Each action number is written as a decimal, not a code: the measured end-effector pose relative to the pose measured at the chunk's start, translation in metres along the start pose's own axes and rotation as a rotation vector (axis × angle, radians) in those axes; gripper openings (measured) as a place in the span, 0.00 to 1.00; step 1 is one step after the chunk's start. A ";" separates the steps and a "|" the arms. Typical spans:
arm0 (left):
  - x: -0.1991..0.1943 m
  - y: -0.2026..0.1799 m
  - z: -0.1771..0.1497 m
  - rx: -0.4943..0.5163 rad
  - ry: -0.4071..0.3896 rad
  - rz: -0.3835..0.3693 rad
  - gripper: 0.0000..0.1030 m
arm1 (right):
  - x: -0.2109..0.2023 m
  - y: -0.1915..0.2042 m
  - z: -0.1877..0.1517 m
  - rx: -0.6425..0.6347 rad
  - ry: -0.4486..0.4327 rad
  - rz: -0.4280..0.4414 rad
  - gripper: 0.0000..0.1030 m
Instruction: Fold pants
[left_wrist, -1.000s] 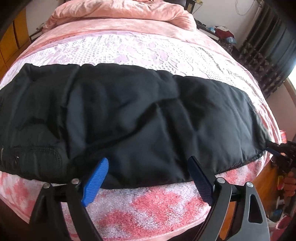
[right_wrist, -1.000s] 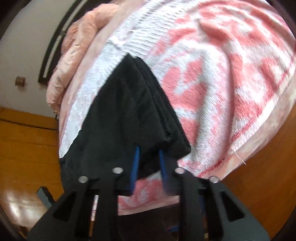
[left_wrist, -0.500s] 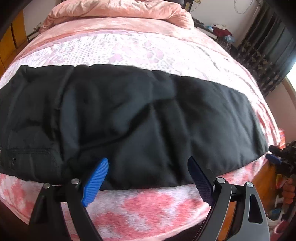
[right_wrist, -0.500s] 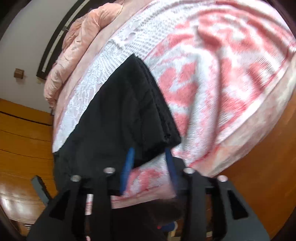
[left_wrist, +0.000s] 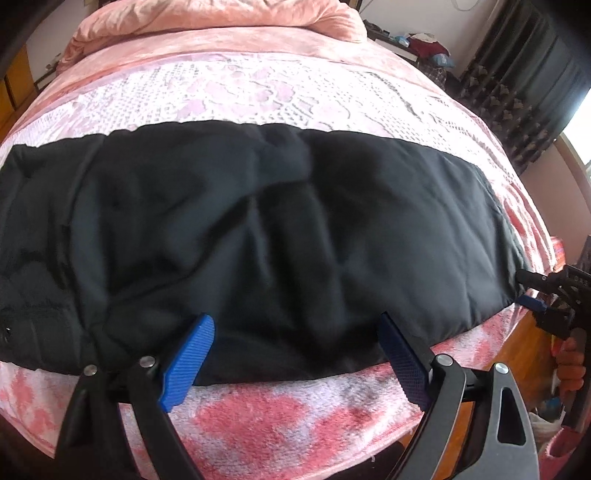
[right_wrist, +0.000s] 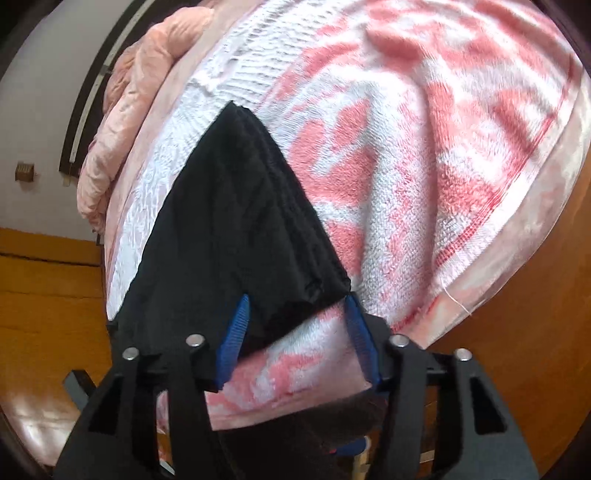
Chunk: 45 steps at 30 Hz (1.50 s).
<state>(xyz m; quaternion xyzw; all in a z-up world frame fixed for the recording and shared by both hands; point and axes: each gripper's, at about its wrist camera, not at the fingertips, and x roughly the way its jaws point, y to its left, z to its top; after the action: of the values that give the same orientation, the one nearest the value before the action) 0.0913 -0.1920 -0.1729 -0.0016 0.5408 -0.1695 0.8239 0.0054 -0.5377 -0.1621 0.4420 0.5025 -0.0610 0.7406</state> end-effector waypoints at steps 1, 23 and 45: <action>0.000 0.002 0.000 -0.002 0.000 0.000 0.88 | -0.002 0.004 -0.001 -0.020 -0.009 0.005 0.38; -0.035 0.046 0.007 -0.086 -0.092 0.054 0.89 | -0.035 0.060 0.023 -0.164 -0.054 0.235 0.12; -0.061 0.090 -0.016 -0.130 -0.142 0.099 0.91 | -0.069 0.046 0.037 -0.137 -0.236 0.007 0.12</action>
<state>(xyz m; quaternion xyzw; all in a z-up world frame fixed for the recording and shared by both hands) 0.0806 -0.0872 -0.1420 -0.0402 0.4903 -0.0929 0.8656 0.0220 -0.5611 -0.0756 0.3817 0.4136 -0.0755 0.8231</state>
